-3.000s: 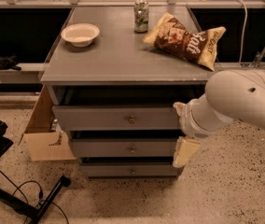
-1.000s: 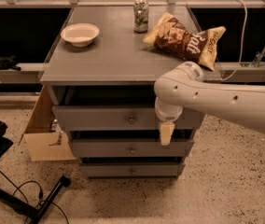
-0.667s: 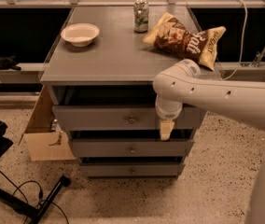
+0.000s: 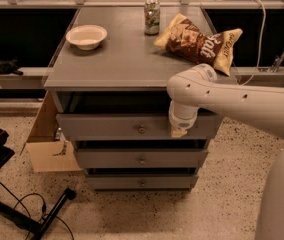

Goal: Open top drawer

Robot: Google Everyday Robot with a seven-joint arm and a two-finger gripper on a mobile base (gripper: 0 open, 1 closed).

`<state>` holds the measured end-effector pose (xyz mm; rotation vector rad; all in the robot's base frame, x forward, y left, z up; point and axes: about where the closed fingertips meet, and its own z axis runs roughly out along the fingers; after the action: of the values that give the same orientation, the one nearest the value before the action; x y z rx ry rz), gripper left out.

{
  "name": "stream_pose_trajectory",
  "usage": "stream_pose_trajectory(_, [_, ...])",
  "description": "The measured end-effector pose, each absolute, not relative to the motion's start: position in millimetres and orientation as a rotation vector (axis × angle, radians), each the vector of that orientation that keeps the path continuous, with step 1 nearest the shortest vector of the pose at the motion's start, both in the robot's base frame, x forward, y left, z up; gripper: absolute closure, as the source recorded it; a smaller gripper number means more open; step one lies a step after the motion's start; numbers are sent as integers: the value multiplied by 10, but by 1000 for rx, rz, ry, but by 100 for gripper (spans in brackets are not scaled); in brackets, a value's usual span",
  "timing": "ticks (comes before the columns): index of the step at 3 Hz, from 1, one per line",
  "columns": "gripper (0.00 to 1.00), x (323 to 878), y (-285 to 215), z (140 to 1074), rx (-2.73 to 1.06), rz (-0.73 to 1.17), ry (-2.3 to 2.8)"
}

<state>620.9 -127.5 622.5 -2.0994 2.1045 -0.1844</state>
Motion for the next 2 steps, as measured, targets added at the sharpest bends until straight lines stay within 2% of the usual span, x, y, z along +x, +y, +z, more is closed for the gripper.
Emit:
stream_pose_trajectory(1, [89, 6210, -1264, 6272, -2099, -184, 2105])
stream_pose_trajectory(2, [100, 6214, -1256, 6338, -2099, -184, 2105])
